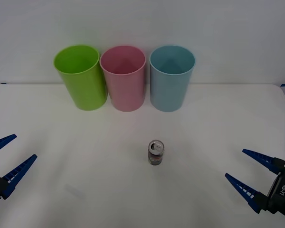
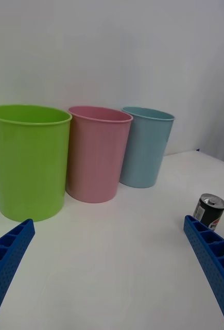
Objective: Grasp the object on the table and drop it into the matching bin: aluminum can to the light blue bin, PET bottle to the pink bin.
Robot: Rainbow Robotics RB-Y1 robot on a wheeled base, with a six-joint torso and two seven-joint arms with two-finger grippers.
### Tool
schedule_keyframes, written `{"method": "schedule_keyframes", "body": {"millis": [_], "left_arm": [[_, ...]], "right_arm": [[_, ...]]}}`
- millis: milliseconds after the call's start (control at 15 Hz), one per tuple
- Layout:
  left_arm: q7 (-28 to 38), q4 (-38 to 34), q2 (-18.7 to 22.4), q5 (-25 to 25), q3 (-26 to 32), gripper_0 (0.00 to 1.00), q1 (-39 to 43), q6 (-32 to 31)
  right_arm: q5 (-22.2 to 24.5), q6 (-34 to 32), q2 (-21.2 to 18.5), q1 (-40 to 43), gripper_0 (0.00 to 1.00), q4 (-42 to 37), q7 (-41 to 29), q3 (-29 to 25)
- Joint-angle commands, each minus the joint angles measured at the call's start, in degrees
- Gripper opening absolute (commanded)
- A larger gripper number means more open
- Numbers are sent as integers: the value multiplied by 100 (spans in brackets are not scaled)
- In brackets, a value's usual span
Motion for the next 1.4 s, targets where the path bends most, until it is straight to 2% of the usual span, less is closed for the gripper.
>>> {"method": "schedule_keyframes", "body": {"millis": [67, 200, 400, 933, 1400], "left_arm": [[0, 0, 0, 0, 0, 100, 0, 0], [0, 0, 0, 0, 0, 100, 0, 0], [0, 0, 0, 0, 0, 100, 0, 0], [0, 0, 0, 0, 0, 100, 0, 0], [0, 0, 0, 0, 0, 100, 0, 0]], "right_arm": [[2, 370, 0, -96, 100, 1, 556, 385], [-7, 678, 0, -184, 100, 1, 890, 684], [2, 977, 0, -281, 100, 44, 943, 1088], [2, 1091, 0, -984, 100, 906, 1207, 1800], [-33, 1838, 61, -1265, 100, 976, 1461, 2582]]}}
